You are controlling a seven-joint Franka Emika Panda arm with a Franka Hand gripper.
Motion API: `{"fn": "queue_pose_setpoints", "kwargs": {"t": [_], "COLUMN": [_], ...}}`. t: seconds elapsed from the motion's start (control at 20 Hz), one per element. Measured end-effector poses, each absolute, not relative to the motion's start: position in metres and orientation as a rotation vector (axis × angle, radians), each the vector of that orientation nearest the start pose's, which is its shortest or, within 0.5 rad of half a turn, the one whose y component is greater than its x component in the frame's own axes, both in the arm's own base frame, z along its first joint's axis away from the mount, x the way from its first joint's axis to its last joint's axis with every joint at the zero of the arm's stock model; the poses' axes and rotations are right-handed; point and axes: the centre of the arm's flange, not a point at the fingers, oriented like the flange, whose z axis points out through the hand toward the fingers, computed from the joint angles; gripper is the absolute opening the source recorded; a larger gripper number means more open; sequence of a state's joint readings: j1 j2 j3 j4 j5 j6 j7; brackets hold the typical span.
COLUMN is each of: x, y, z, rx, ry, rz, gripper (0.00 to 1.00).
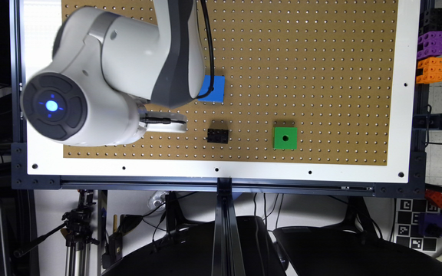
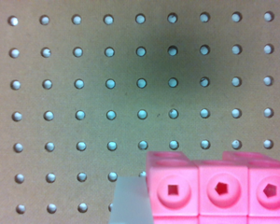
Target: Pick up pink block.
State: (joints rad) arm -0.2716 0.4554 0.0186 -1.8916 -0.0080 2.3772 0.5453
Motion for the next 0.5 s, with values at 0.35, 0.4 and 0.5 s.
{"fn": "queue_pose_setpoints", "kwargs": {"t": [0.35, 0.4, 0.5], "x": [0.614, 0.614, 0.613], "y": [-0.16, -0.159, -0.159], "z": [0.289, 0.294, 0.303], "rx": [-2.89, -2.89, -2.89], "ry": [1.212, 1.212, 1.212], "rz": [-0.057, -0.059, -0.058], "gripper": [0.0, 0.0, 0.0]}}
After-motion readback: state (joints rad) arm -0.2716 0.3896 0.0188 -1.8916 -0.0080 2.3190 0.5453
